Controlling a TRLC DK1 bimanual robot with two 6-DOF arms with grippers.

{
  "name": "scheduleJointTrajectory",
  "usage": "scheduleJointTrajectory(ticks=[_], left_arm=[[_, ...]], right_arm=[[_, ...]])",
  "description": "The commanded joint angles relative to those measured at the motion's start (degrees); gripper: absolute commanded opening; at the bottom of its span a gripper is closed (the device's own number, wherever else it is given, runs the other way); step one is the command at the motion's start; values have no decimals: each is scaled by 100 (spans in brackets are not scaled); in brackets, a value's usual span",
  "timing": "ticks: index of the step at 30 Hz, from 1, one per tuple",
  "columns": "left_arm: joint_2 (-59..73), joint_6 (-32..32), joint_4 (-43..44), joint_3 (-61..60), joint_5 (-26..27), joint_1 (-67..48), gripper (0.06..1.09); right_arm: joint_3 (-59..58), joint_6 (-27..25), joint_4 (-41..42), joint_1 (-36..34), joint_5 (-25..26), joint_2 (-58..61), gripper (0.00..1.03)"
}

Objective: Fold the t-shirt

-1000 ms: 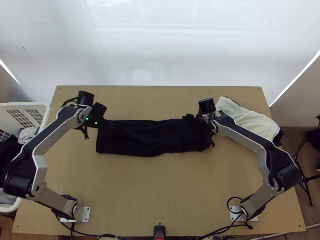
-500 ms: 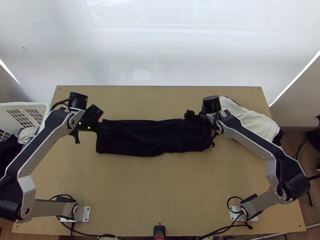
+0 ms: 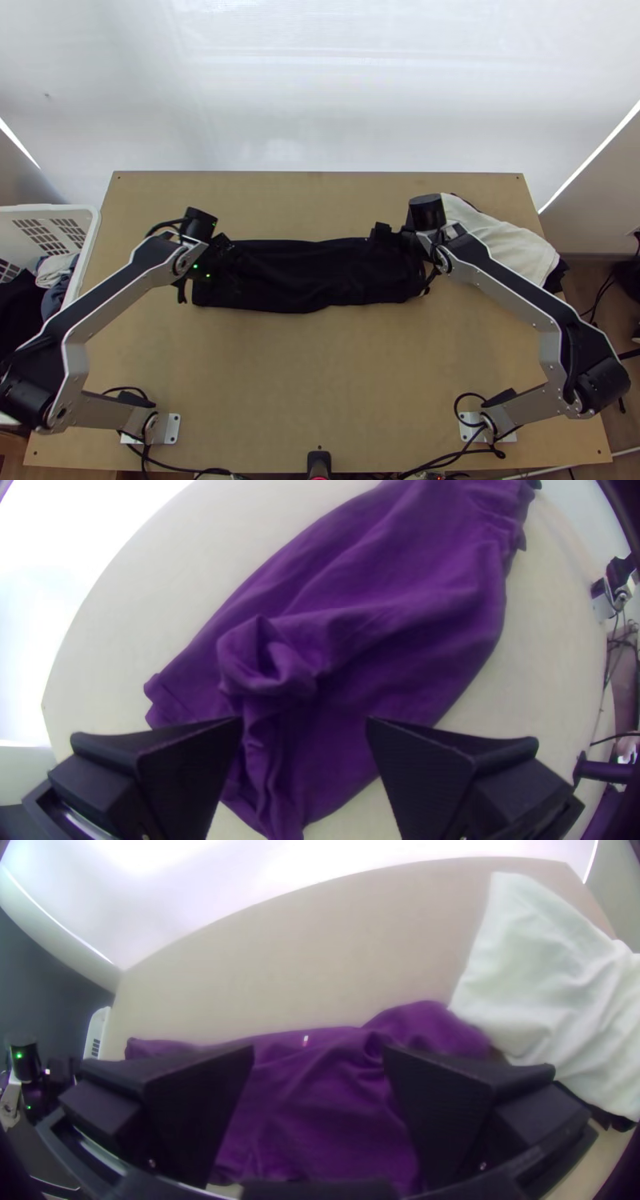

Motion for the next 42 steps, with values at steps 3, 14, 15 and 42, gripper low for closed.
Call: scheduleJointTrajectory(ticks=[3,14,15,42], left_arm=[[727,-231,770,54,-155,86,94],[823,-135,1235,212,-182,657,9],[771,-56,1209,212,-182,754,9],[-29,-1690,734,10,1682,2274,104]], right_arm=[[-222,23,-14,28,3,-185,89],[-460,14,-14,45,3,-449,89],[-477,5,-14,37,3,-475,89],[-899,93,-199,160,3,-1275,89]])
